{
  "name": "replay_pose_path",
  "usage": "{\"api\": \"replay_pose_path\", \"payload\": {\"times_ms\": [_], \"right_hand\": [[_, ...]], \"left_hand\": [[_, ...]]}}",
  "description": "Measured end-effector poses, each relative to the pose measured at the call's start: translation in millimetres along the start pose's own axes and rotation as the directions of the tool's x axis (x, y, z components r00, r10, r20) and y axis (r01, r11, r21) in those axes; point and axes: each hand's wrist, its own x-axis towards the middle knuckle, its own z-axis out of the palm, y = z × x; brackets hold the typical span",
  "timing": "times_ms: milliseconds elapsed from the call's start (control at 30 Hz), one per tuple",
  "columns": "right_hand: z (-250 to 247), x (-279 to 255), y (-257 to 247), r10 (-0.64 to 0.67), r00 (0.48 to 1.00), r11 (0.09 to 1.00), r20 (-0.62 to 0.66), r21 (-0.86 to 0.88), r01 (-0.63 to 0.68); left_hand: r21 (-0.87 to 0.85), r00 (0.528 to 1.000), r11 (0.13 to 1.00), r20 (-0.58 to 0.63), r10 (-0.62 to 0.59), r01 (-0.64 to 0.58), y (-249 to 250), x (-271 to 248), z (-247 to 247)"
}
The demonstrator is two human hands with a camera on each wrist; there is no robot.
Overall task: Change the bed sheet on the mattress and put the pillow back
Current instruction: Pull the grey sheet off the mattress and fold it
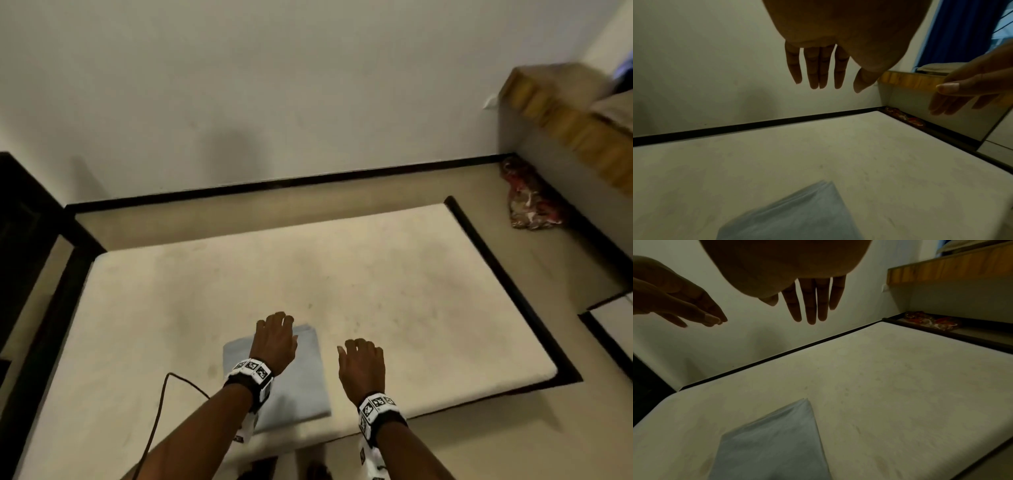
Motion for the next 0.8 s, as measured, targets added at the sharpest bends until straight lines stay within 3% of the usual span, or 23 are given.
{"api": "replay_pose_path", "payload": {"times_ms": [233, 400, 567, 667, 800], "right_hand": [[-61, -5, 15, 0.206, 0.971, 0.977, -0.121, -0.022, -0.21], [-90, -23, 33, 0.361, 0.917, 0.925, -0.168, -0.064, -0.376], [-112, -61, 57, 0.518, 0.829, 0.842, -0.21, -0.047, -0.538], [-122, -93, 76, 0.619, 0.749, 0.767, -0.235, -0.025, -0.642], [-126, -138, 106, 0.717, 0.655, 0.673, -0.239, -0.005, -0.739]], "left_hand": [[0.057, 0.968, 0.966, 0.029, 0.249, -0.25, 34, 38, -49], [0.153, 0.894, 0.881, 0.057, 0.444, -0.447, 66, 68, -78], [0.217, 0.809, 0.78, 0.114, 0.577, -0.587, 120, 82, -106], [0.167, 0.717, 0.698, 0.109, 0.689, -0.696, 163, 76, -117], [0.137, 0.639, 0.625, 0.124, 0.759, -0.768, 220, 65, -114]]}}
